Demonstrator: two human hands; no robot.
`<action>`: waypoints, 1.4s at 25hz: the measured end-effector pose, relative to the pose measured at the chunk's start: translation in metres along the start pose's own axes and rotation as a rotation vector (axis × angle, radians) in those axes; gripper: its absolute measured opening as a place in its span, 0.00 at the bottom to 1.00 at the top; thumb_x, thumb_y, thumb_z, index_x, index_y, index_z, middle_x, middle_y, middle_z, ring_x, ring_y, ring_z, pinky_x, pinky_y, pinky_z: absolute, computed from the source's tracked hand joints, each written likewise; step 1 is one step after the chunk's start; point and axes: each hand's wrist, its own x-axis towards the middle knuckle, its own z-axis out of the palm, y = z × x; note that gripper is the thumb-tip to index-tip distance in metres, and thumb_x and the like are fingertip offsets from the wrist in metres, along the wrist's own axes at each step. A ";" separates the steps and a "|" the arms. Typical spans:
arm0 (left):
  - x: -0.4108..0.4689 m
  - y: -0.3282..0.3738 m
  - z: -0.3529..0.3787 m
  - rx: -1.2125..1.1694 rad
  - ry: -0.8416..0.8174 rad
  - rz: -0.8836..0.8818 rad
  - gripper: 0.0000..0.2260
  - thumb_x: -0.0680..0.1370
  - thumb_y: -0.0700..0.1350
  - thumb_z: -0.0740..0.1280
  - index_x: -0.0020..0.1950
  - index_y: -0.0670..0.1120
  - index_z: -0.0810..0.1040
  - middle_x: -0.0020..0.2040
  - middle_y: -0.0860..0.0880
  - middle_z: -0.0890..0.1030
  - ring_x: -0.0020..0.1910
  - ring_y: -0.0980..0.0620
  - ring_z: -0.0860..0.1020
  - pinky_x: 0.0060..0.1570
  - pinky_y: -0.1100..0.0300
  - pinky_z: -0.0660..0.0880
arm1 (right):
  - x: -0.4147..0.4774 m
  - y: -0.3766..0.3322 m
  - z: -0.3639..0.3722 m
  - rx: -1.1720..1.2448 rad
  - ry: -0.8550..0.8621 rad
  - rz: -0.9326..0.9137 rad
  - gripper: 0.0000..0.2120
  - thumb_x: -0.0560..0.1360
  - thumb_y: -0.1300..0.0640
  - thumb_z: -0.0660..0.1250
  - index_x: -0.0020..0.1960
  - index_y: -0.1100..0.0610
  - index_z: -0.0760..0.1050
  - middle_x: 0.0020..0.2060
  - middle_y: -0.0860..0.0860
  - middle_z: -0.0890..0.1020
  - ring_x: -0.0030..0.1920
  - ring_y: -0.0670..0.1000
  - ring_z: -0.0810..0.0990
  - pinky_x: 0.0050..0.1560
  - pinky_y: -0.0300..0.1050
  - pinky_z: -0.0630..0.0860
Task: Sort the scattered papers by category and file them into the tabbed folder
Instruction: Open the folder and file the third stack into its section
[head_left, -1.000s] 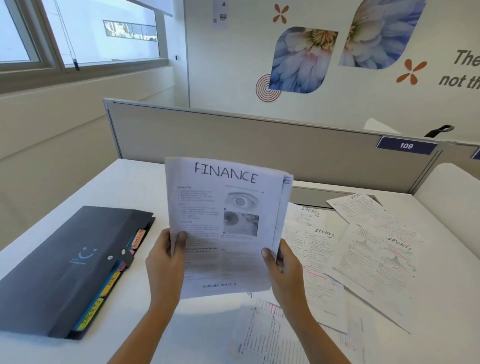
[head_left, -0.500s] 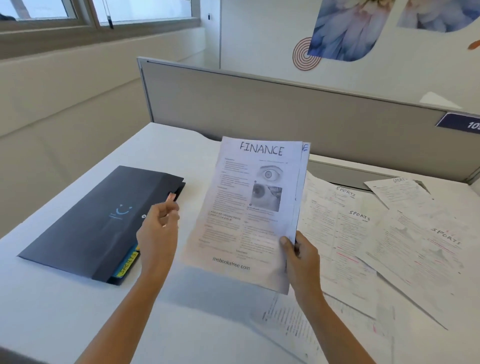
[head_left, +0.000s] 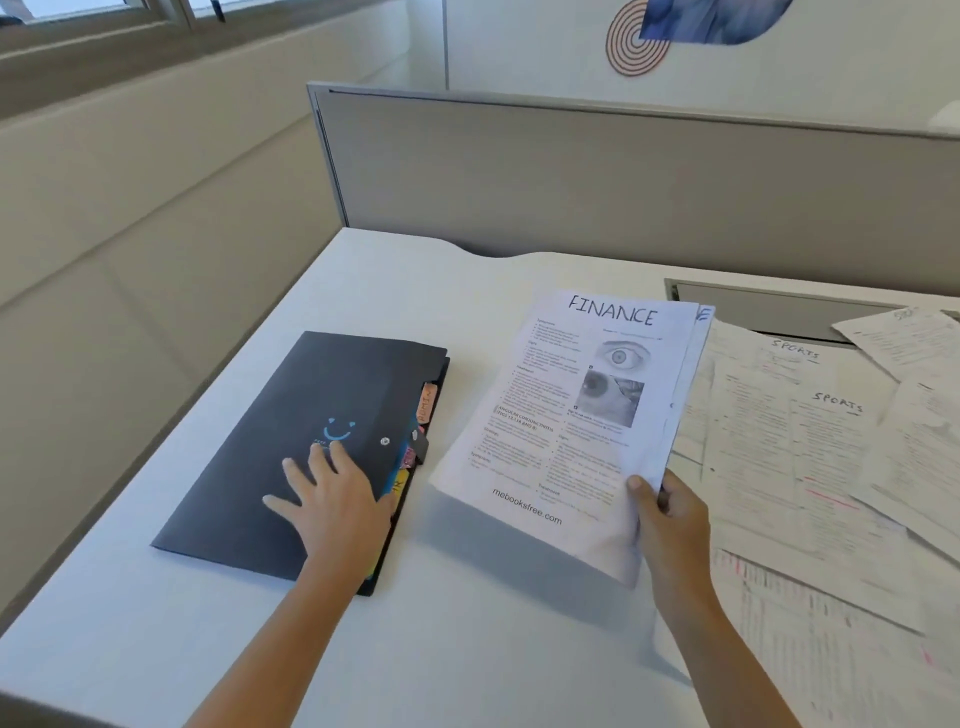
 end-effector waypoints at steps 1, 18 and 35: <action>0.004 -0.002 0.002 0.020 -0.007 0.010 0.40 0.73 0.62 0.65 0.76 0.42 0.53 0.77 0.42 0.55 0.75 0.35 0.49 0.66 0.30 0.53 | -0.002 0.000 0.004 0.003 0.018 0.005 0.05 0.78 0.58 0.63 0.47 0.58 0.77 0.38 0.51 0.79 0.39 0.51 0.76 0.41 0.43 0.71; 0.014 -0.009 0.016 0.012 -0.171 0.086 0.37 0.78 0.62 0.56 0.77 0.55 0.36 0.78 0.48 0.40 0.72 0.27 0.51 0.62 0.28 0.59 | -0.020 0.004 0.031 -0.005 0.073 0.018 0.06 0.77 0.57 0.62 0.42 0.53 0.75 0.44 0.66 0.79 0.37 0.52 0.74 0.37 0.46 0.71; 0.019 -0.027 -0.011 -0.213 0.002 0.304 0.24 0.79 0.48 0.61 0.73 0.49 0.59 0.77 0.45 0.54 0.53 0.41 0.78 0.41 0.55 0.76 | -0.016 0.005 0.026 -0.057 0.034 -0.026 0.05 0.77 0.58 0.62 0.44 0.55 0.75 0.39 0.60 0.81 0.36 0.52 0.74 0.38 0.45 0.70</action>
